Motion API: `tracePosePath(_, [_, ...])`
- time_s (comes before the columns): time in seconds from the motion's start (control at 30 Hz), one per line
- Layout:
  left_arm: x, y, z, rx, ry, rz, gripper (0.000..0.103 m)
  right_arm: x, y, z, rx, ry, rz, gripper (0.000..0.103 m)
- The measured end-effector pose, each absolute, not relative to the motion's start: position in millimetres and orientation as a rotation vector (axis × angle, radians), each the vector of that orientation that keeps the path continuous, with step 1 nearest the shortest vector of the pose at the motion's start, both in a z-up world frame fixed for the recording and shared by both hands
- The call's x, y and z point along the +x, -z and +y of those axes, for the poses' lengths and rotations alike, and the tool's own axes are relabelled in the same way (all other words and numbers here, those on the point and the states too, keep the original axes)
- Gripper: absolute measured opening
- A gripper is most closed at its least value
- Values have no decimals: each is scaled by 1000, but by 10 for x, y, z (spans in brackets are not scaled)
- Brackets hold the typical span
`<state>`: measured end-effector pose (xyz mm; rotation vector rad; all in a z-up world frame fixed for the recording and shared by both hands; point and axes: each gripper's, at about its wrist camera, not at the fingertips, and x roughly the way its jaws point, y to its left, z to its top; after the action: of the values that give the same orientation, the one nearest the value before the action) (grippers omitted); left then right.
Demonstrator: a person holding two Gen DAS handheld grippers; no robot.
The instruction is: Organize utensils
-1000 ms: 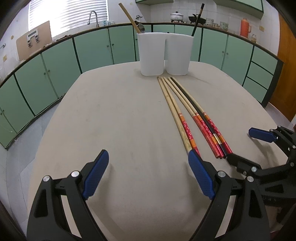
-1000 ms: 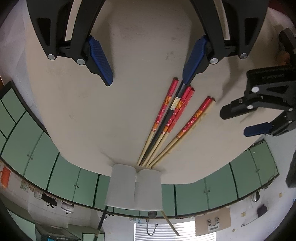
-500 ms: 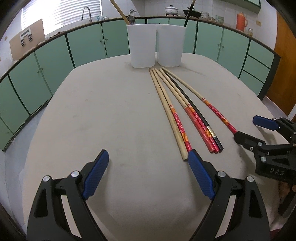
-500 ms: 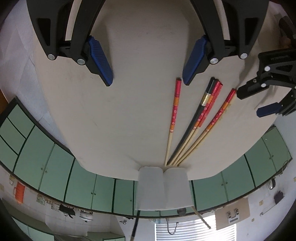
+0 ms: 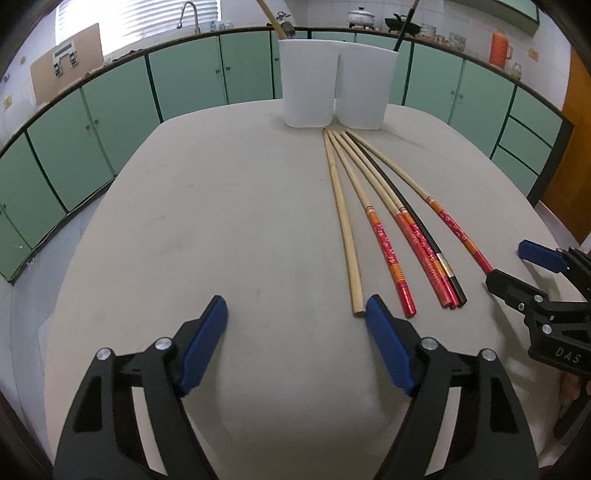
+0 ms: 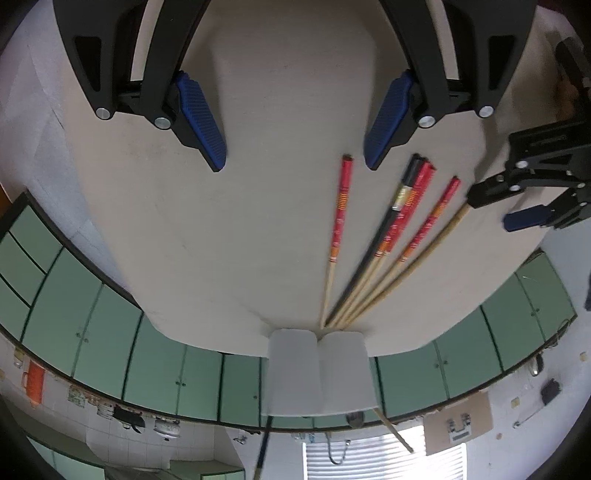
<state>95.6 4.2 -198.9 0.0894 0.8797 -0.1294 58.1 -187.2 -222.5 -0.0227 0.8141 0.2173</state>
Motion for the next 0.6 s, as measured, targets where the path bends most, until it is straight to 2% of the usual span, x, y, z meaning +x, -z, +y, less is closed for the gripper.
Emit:
tracePosePath(0.17, [954,1982,7,96,149,874,63,549,2222,-1796,-39,-265,814,45])
tracePosePath(0.23, [953,1981,2,92,152,872,60,553,2222,-1776,-36,-278,815,39])
tracePosePath(0.5, [976,1985,-80,96,178,866,43,591,2219,-1730,-33,-286,819,30])
tracePosePath(0.6, [988,1990,-124,101,183,864,38,608,2217,-1707,-38,-284,821,23])
